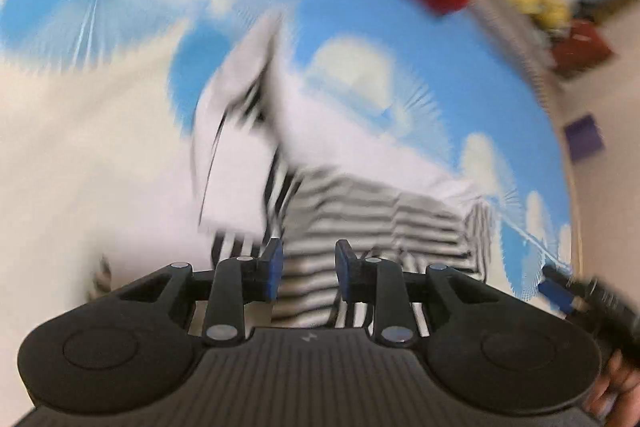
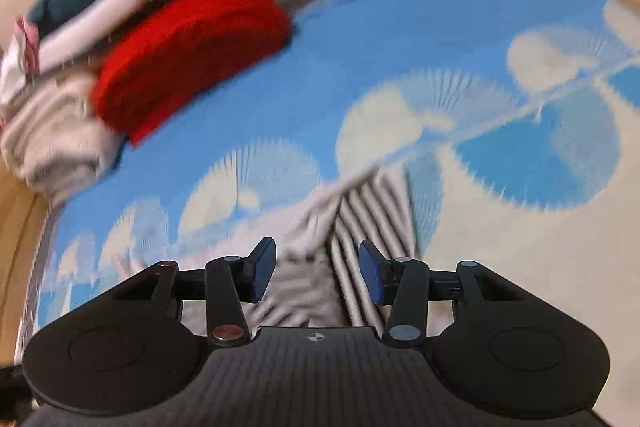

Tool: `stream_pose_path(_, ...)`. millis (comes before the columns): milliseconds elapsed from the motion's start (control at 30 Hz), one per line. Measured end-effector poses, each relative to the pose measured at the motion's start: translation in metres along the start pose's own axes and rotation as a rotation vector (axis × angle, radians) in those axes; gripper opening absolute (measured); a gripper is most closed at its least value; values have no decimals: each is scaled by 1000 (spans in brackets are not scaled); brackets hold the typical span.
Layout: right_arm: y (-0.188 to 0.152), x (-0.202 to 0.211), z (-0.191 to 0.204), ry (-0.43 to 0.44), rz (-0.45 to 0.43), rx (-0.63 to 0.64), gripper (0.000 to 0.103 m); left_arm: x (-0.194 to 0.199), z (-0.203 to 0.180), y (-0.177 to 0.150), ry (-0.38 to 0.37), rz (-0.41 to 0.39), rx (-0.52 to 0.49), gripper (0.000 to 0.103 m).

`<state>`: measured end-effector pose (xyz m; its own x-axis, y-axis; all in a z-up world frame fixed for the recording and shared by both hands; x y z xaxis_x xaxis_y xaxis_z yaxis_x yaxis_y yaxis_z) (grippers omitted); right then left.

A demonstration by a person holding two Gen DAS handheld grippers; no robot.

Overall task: Fold small clothes
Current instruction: 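Grasp the striped body with the right tool while the left tool grips the hood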

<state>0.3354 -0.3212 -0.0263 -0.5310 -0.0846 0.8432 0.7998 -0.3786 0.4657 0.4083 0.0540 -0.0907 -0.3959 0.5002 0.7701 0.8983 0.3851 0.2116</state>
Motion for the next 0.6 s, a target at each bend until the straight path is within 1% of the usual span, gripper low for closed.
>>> stream_pose_path(33,-8,-9,3,-3,45,24,49,-12,3,-3,-2,41,45,35)
stream_pose_path(67,-15,-19,6,-7,89,40,49,-17,8,-9,-1,64,69,42)
stream_pose_path(100,-21,-28,7,-10,120,44,49,-23,11,-12,11,79,71,48)
stream_pose_path(167,-34,-46,9,-19,182,44,49,-32,13,-19,51,123,41,50)
stream_pose_path(233,-44,-58,11,-38,229,35,49,-41,16,-27,57,156,38,50)
stream_pose_path(267,-46,-64,12,-46,243,28,49,-41,14,-33,53,167,40,48)
stream_pose_path(333,-50,-73,14,-44,262,3,49,-41,14,-39,48,176,27,29)
stream_pose_path(367,-50,-75,17,-39,266,-11,46,-43,12,-38,41,177,21,10)
stream_pose_path(400,-49,-77,19,-27,267,-21,32,-44,10,-34,29,170,17,1)
stream_pose_path(433,-47,-79,21,-9,266,-35,11,-38,7,-27,22,142,6,1)
stream_pose_path(467,-43,-77,22,6,258,-57,5,-28,3,-16,19,80,-18,1)
stream_pose_path(500,-36,-75,22,30,236,-98,5,-13,-4,-3,6,-6,-52,1)
stream_pose_path(533,-26,-68,21,71,195,-155,4,3,-12,10,-29,-91,-88,1)
stream_pose_path(567,-13,-57,20,122,137,-204,3,21,-21,22,-83,-179,-119,1)
stream_pose_path(600,4,-40,19,187,48,-235,3,39,-28,31,-131,-262,-144,1)
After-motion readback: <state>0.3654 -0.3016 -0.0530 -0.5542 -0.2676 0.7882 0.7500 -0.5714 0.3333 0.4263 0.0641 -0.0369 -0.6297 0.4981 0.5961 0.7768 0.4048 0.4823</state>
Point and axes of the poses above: each gripper's, at about its wrist camera, not at the fingertips, and x roughly against the way its jaws point, z to its left, y to its top, the point moved 6 cm from there along -x, roughly the way its jaws point, and after that the axes turned 9 degrees about -y, right-handed, at the moved point
